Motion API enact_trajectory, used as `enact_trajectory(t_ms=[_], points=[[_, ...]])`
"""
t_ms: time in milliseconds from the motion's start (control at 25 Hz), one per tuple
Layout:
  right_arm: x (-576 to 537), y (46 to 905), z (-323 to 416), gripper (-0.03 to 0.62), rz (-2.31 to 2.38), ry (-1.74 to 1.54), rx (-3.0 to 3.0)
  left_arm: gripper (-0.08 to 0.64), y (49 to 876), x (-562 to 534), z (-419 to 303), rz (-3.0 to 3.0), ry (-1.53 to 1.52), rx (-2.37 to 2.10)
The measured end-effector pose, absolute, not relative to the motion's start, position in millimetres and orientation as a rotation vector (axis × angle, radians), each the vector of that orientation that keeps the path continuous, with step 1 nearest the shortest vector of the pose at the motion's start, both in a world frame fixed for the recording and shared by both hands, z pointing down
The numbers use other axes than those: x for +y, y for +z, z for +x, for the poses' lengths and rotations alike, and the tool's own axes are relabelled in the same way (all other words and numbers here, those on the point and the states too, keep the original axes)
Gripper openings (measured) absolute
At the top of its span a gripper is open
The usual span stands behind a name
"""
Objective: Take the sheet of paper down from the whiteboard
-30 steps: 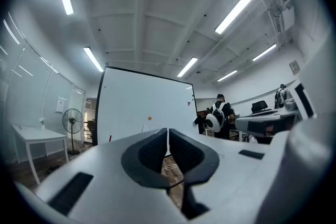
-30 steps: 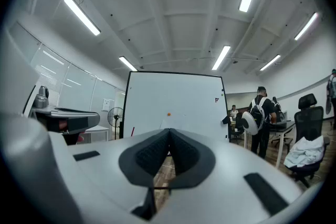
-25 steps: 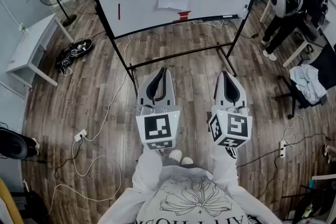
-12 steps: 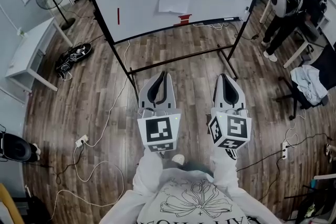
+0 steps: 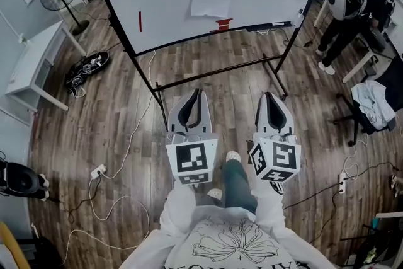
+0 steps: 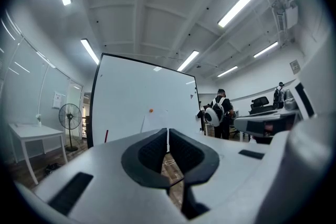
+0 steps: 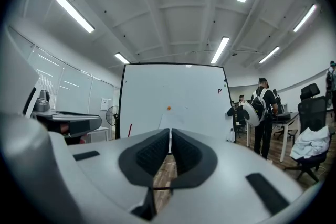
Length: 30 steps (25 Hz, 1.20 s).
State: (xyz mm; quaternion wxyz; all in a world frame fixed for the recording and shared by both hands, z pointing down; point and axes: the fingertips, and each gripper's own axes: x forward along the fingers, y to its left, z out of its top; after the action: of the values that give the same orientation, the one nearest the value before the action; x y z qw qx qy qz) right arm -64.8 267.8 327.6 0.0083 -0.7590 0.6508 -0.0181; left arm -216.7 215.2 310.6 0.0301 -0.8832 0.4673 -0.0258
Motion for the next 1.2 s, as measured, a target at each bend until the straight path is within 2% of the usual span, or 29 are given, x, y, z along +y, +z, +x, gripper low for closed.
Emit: enact_trajectory(t_ms=[800,1200], points=[[41.3,306.1,67.3,0.003,-2.191,0.006,2.205,0.014,290.8,16.6,-83.8,-2.589,-0.045,1.596],[-27.5,323.3,111.8,0.009,-2.138,-0.065,2.265,0.014,300.7,-48.2,-42.2,-2.560,-0.080,1.683]])
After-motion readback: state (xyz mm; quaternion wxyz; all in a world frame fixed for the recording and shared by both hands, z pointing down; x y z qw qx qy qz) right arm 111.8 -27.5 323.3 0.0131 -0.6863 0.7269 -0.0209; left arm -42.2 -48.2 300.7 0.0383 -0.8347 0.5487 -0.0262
